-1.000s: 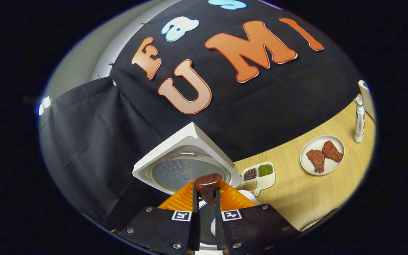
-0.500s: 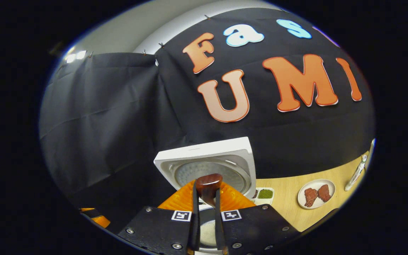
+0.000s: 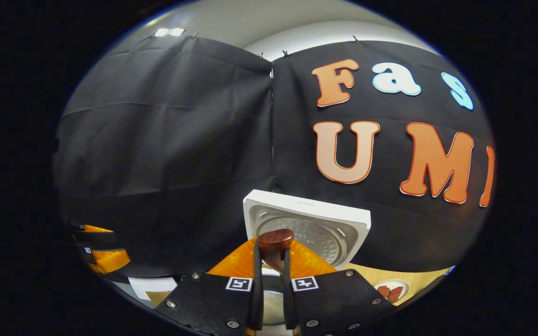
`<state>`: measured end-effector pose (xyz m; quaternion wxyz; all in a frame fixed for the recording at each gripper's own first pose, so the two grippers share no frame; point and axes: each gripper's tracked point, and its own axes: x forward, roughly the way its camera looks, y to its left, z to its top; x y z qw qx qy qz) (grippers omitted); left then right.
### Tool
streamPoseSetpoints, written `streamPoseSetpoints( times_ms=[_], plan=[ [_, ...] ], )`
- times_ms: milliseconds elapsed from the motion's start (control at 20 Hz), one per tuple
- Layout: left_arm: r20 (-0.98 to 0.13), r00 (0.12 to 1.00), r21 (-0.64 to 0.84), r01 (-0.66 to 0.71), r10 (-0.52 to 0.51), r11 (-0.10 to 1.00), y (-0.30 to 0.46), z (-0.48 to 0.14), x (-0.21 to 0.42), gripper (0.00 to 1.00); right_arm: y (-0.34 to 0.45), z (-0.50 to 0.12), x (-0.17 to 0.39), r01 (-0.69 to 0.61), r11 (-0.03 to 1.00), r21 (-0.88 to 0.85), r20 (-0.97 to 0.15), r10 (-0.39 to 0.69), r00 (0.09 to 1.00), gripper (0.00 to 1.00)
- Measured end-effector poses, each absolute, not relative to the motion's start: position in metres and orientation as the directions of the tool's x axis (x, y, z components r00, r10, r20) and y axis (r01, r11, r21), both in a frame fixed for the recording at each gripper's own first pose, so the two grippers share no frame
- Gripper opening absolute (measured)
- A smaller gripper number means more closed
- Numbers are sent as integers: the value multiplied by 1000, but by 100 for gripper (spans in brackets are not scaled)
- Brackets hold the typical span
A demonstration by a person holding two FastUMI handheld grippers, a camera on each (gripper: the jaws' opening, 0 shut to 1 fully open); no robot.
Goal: Close the left gripper, press the button to open the rice cooker; take a wooden spoon from the chopstick holder with the right hand, scoop a spoonful of rice and pour it into the rice cooker, then put the wooden spoon back into the chopstick holder.
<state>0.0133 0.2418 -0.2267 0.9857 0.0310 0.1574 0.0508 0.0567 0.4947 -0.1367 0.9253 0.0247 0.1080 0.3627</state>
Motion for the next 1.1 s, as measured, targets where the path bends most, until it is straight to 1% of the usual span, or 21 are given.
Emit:
streamPoseSetpoints(
  times_ms=[100, 200, 350, 450, 550, 800, 1100],
  plan=[
    [-290, 952, 99, -72, 98, 992, 235, -221, 14, 89, 491, -134, 52, -667, 733, 133, -177, 680, 712, 17],
    [-279, 956, 112, -60, 90, 992, 228, -218, 13, 89, 482, -128, 49, -652, 735, 183, -164, 677, 717, 16],
    [-278, 958, 119, -40, 72, 992, 211, -219, 13, 89, 456, -121, 57, -585, 726, 361, -138, 663, 736, 17],
    [-281, 958, 119, -29, 62, 992, 197, -218, 13, 89, 430, -121, 63, -510, 695, 507, -129, 646, 752, 16],
    [-281, 958, 115, -16, 48, 993, 178, -215, 11, 89, 392, -114, 64, -432, 676, 597, -129, 612, 780, 16],
    [-255, 967, 137, 18, 18, 990, 131, -204, 11, 89, 276, -125, 58, -295, 709, 641, -166, 503, 848, 16],
    [-254, 966, 127, 71, -36, 989, 62, -199, 18, 89, 137, -173, 25, -97, 783, 615, -291, 339, 895, 17]
  ],
)
